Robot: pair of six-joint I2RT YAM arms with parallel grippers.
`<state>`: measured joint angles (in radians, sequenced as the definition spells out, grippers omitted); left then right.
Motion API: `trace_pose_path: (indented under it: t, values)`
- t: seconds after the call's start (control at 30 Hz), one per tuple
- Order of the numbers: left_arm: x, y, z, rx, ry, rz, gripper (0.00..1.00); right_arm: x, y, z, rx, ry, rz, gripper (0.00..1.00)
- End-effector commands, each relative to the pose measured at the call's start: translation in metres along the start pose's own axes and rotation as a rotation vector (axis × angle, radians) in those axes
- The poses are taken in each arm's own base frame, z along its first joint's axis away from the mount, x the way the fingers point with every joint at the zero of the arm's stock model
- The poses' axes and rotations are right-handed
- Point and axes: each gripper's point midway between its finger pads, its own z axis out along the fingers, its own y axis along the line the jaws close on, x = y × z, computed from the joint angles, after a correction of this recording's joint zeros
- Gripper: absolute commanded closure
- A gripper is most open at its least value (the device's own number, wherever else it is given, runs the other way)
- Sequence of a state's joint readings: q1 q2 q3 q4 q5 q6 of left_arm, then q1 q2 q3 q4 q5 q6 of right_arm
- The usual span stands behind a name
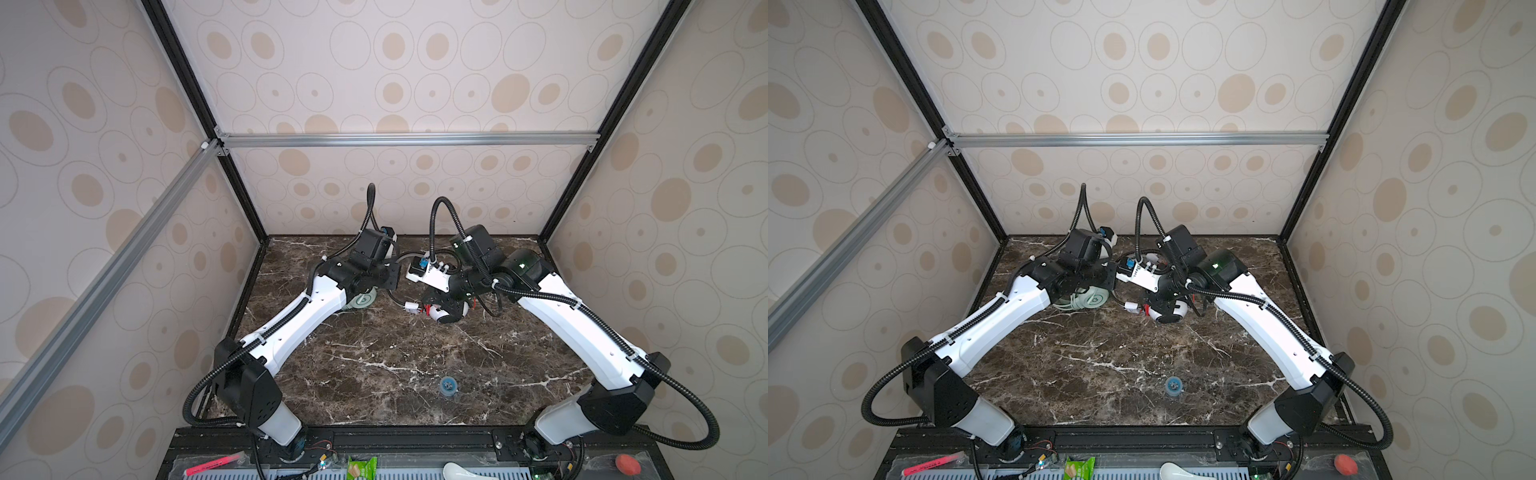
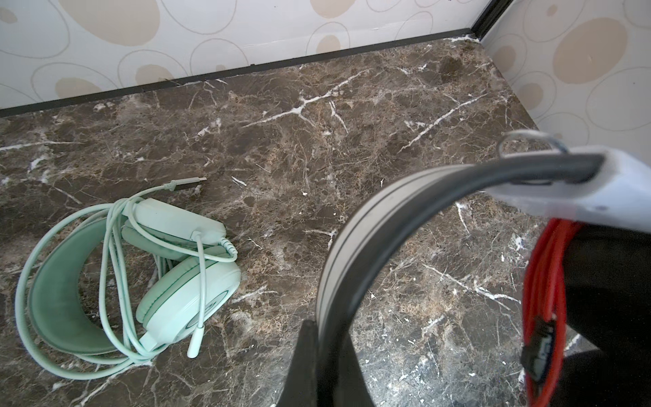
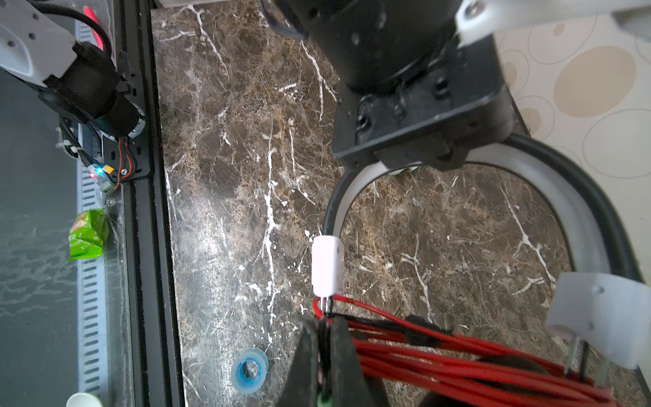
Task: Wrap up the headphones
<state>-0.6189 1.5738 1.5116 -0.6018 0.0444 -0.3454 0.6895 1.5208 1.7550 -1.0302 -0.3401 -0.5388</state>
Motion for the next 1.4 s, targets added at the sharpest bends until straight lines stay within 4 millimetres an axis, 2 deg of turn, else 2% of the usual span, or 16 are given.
trace_pose_path:
  t: [0.0, 0.1, 0.23, 0.5, 0.63, 0.93, 1.13, 1.37]
  values:
    - [0.012, -0.019, -0.002, 0.085, 0.036, 0.062, 1.0, -0.041, -0.014, -0.015, 0.041, -0.151, -0.049, 1.0]
    - [0.013, -0.022, -0.002, 0.095, 0.035, 0.069, 1.0, -0.049, -0.012, -0.016, 0.033, -0.182, -0.048, 1.0]
    - [0.019, -0.019, 0.001, 0.084, 0.05, 0.083, 1.0, -0.048, -0.01, -0.015, 0.021, -0.16, -0.065, 1.0]
    - [0.03, -0.021, 0.005, 0.104, 0.074, 0.092, 1.0, -0.05, 0.006, -0.021, 0.019, -0.117, -0.254, 1.0]
    - [0.029, -0.024, 0.003, 0.116, 0.069, 0.097, 1.0, -0.062, 0.009, -0.023, 0.015, -0.146, -0.268, 1.0]
    - [0.028, -0.026, -0.003, 0.133, 0.058, 0.121, 1.0, -0.067, 0.017, -0.007, 0.006, -0.13, -0.319, 1.0]
    - [0.027, -0.031, -0.006, 0.154, 0.054, 0.138, 1.0, -0.071, 0.016, 0.005, 0.012, -0.131, -0.29, 1.0]
    - [0.035, -0.034, -0.005, 0.183, 0.069, 0.133, 1.0, -0.07, 0.012, 0.009, 0.055, -0.122, -0.347, 1.0]
